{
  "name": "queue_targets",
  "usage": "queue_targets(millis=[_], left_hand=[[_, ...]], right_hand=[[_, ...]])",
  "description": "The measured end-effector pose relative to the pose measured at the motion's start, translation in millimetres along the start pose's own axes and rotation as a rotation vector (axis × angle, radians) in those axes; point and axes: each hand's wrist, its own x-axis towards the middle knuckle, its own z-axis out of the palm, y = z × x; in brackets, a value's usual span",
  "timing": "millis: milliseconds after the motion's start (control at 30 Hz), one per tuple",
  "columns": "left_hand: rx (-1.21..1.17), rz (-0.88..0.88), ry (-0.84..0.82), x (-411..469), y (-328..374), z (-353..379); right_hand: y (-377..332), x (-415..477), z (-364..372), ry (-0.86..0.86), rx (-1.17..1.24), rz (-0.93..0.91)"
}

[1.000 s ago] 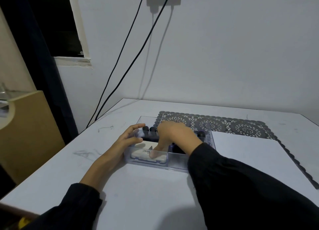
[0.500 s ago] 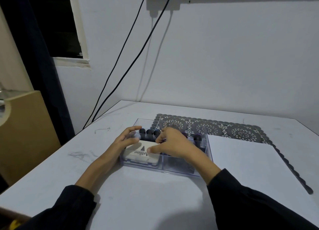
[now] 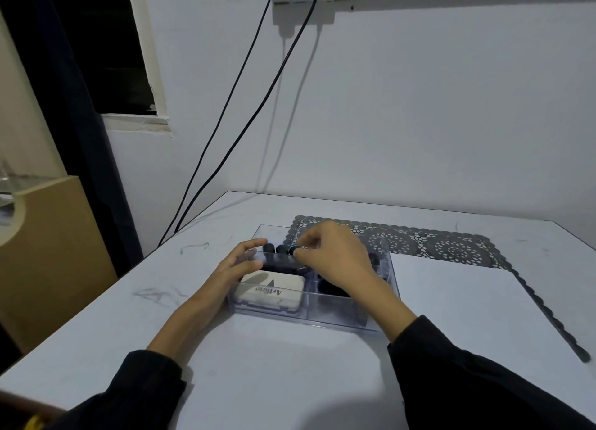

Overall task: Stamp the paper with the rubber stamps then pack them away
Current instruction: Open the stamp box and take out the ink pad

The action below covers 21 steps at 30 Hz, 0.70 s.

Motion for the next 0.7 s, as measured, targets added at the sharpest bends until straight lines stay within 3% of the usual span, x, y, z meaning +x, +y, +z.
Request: queue_targets(millis=[133,233,333,433,500,633,700], left_hand=[[-0.006,0.000,0.002,0.0,-0.1,-0.6],[-0.014,0.014,0.006,-1.1,0.8,1.7],[0.007,0.028,0.012,-0.9,0.7,2.8],[0.035,0.020,0.015,1.1,-0.5,2.7],[0.044,0.021,0.018,0.3,0.7,3.9],[0.026,0.026,0.006,0.4,-1.2,1.7],[0.007,0.020,-0.009,3.4,-2.9,-2.2]], right_hand=[[-5.1,-2.1,-3.3,-0.258,-0.220,0.036],[-12.5,-5.6,2.4,-0.343,-0.462,-0.032],[-21.7,0.2,1.9,-0.497,-0.547,-0.020],[-24.1,12.9,0.4,-0.727,-0.424,0.075],[-22.1,17.7,-3.4,-0.778,-0.329,0.108],[-8.9,14.2,-5.7,-0.676,-0.068,0.172],[-5.3,9.1,0.5,-0.607,-0.075,0.131]])
